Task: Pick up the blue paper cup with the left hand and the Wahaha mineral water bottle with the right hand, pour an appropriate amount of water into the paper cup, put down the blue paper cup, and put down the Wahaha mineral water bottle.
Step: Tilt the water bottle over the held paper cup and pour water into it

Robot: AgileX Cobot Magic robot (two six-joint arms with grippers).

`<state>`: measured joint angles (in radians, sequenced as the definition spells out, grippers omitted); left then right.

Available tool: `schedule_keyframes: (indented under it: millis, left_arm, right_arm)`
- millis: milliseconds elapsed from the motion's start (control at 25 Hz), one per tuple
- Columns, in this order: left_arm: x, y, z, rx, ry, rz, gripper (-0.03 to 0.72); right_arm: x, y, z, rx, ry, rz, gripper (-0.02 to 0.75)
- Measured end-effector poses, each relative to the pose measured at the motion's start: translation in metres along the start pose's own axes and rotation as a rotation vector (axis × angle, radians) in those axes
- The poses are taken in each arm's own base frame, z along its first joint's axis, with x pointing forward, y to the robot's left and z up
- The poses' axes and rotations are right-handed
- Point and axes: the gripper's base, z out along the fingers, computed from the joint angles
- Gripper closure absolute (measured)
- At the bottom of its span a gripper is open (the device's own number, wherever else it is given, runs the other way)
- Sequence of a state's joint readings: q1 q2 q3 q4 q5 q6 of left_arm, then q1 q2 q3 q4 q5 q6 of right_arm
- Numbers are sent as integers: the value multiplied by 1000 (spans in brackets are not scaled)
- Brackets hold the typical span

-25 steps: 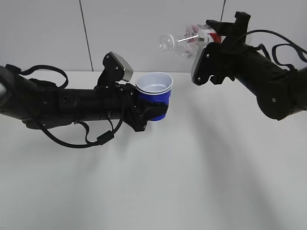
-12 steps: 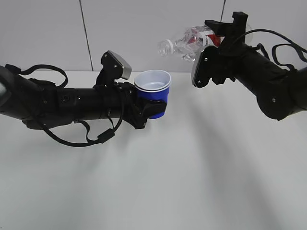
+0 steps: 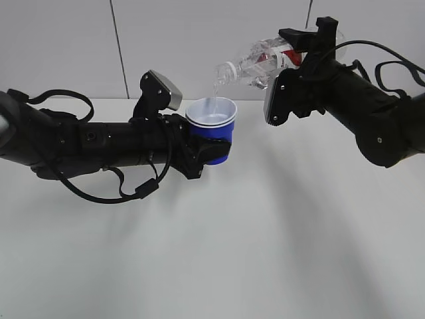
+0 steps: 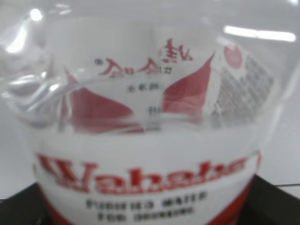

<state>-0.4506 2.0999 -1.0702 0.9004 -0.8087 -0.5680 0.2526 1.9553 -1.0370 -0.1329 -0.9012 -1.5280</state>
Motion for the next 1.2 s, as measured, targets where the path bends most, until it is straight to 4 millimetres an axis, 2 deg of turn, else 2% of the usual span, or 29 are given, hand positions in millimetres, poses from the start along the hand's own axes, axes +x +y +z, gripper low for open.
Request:
schedule_keyframes:
  millis: [1200]
  left_arm:
    - [-1,-4,0,40,-10,26,318]
  right_arm:
    - [-1,0,0,0,-13,-31,266]
